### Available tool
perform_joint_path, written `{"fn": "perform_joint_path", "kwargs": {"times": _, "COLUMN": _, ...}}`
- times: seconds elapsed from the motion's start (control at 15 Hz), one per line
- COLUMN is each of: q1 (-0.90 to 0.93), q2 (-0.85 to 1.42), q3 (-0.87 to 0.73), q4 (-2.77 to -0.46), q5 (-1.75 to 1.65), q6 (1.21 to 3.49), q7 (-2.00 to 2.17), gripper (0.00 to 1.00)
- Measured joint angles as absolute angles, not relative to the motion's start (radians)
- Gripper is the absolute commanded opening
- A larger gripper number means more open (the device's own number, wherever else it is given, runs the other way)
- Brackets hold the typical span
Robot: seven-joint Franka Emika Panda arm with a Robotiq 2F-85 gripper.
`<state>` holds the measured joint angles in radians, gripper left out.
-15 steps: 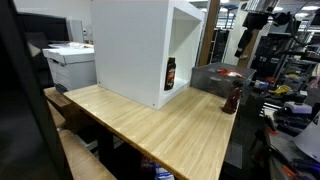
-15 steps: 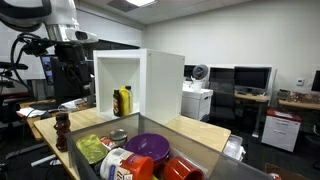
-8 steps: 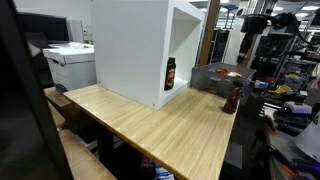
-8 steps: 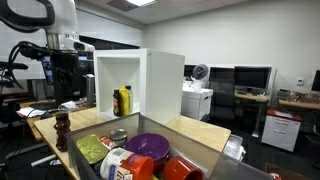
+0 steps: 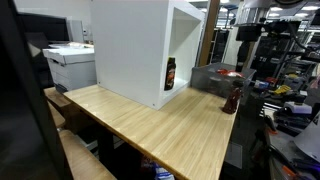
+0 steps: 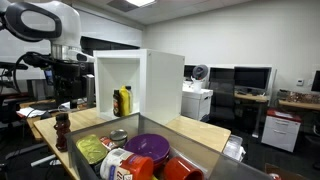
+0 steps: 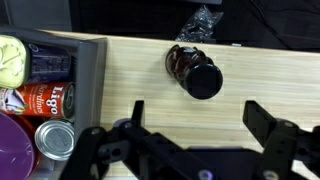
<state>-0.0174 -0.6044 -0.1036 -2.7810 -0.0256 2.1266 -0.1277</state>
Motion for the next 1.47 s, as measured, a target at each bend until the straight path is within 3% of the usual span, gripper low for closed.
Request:
{"fn": "perform_joint_path", "kwargs": {"times": 0.93, "q1": 0.016, "q2": -0.405, "q3": 0.011, "q4": -2.78, "q5": -0.032, "q6": 2.205, "q7": 0.0, "gripper": 0.99}}
{"fn": "perform_joint_path", "kwargs": {"times": 1.0, "q1": 0.015, "q2": -0.4, "q3": 0.012, "q4": -2.78, "q5": -0.036, "q6": 2.209, "q7": 0.007, "gripper": 0.79}}
{"fn": "perform_joint_path", "kwargs": {"times": 1.47, "q1": 0.011, "q2": -0.374, "q3": 0.018, "q4": -2.779, "q5": -0.102, "q6": 2.212, "q7": 0.062, "gripper": 0.39}}
